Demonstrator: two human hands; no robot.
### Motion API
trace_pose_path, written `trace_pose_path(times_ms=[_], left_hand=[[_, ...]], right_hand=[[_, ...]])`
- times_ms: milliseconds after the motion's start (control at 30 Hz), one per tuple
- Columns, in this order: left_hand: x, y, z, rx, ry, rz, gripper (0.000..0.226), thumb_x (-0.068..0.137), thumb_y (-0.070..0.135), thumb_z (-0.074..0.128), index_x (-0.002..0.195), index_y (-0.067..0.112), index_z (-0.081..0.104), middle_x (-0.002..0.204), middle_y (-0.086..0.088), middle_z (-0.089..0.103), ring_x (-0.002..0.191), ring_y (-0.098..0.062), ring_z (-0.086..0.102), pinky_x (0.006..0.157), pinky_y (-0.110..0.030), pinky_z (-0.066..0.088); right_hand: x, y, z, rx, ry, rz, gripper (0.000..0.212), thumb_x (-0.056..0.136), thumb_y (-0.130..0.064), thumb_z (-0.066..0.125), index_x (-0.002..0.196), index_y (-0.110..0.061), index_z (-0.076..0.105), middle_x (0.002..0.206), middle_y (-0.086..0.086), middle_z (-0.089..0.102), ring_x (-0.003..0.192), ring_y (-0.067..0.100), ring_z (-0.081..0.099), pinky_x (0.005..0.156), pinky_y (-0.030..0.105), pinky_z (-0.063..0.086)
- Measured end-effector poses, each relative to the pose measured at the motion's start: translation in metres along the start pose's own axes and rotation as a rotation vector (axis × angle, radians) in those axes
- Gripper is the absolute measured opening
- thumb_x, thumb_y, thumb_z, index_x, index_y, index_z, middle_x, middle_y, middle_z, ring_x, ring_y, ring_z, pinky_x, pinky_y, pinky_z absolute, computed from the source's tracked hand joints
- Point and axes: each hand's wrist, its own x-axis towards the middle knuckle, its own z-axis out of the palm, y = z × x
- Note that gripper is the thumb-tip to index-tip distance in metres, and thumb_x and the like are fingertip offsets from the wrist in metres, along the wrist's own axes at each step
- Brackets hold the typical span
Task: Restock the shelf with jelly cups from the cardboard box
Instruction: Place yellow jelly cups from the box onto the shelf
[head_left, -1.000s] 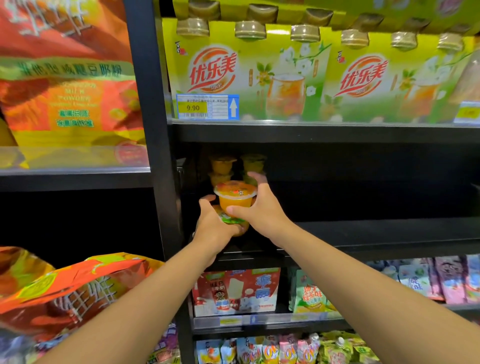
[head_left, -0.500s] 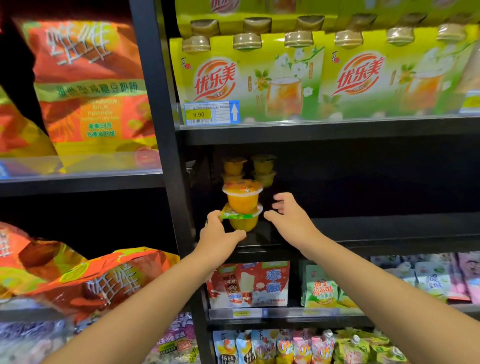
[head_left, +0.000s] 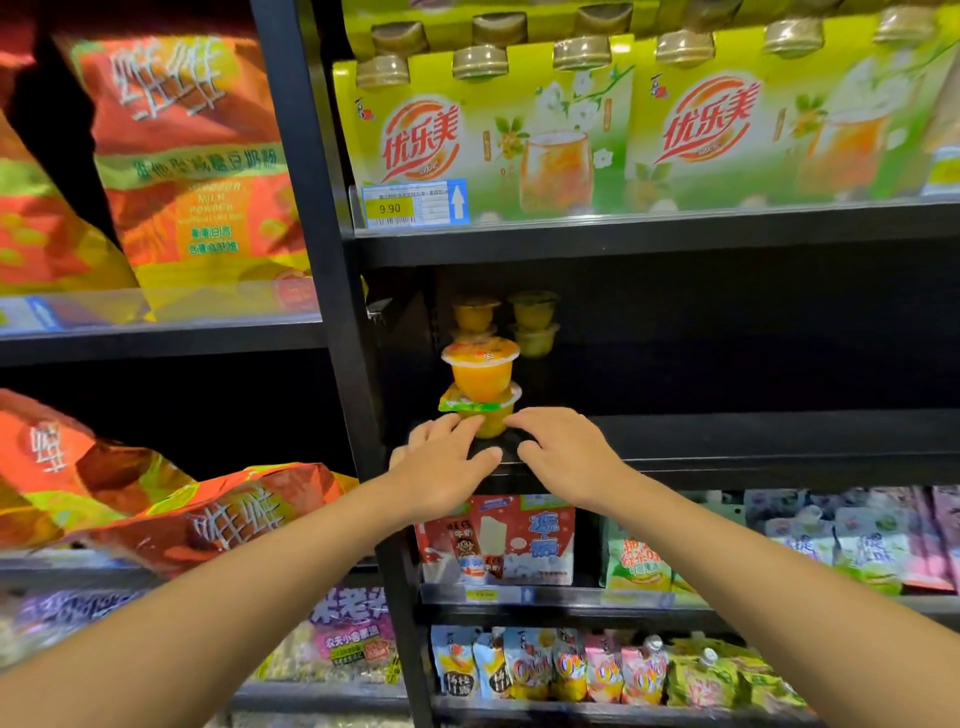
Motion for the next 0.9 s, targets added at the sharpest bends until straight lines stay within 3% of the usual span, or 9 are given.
trace_pose_path(times_ms=[267,433,533,733,900], left_hand=[[0.014,0.0,0.006,0.038,-0.009,-0.039,0.057,0.102,0.059,0.025,0.155,0.041,0.019,0.165,0.003,0.013,0.151,-0.03,0.007,0.117,-0.052,0.013],[0.033,0.001,0.005,0.047,0.017,-0.054,0.055,0.102,0.059,0.024,0.153,0.04,0.024,0.164,0.002,0.021,0.15,-0.03,0.012,0.116,-0.052,0.016],[0.047,0.001,0.006,0.064,0.017,-0.064,0.055,0.102,0.06,0.023,0.153,0.04,0.024,0.163,0.0,0.022,0.149,-0.031,0.014,0.116,-0.052,0.017],[0.08,-0.003,0.003,0.123,-0.005,-0.113,0.059,0.102,0.059,0.024,0.15,0.026,0.034,0.155,-0.013,0.036,0.143,-0.038,0.025,0.112,-0.05,0.025],[0.103,-0.005,0.006,0.118,0.006,-0.145,0.058,0.102,0.057,0.026,0.142,0.02,0.045,0.151,-0.014,0.04,0.14,-0.041,0.031,0.107,-0.048,0.029]], right_hand=[[0.019,0.016,0.007,-0.015,-0.039,-0.064,0.045,0.104,-0.028,0.038,0.148,-0.021,0.046,0.155,0.0,0.041,0.145,0.02,0.03,0.12,0.043,0.025],[0.036,0.017,0.013,0.056,-0.066,-0.039,0.053,0.097,-0.036,0.034,0.145,-0.02,0.05,0.139,0.0,0.053,0.132,0.022,0.044,0.111,0.044,0.038],[0.05,0.023,0.016,0.02,-0.1,-0.022,0.047,0.104,-0.03,0.038,0.151,-0.022,0.042,0.151,0.006,0.044,0.141,0.028,0.035,0.116,0.044,0.033],[0.094,0.031,0.021,0.009,-0.152,0.031,0.047,0.104,-0.031,0.039,0.148,-0.016,0.046,0.147,0.007,0.051,0.135,0.026,0.047,0.111,0.046,0.04],[0.126,0.042,0.026,-0.027,-0.135,0.031,0.048,0.103,-0.027,0.04,0.15,-0.018,0.043,0.154,0.008,0.042,0.139,0.025,0.042,0.114,0.037,0.034]])
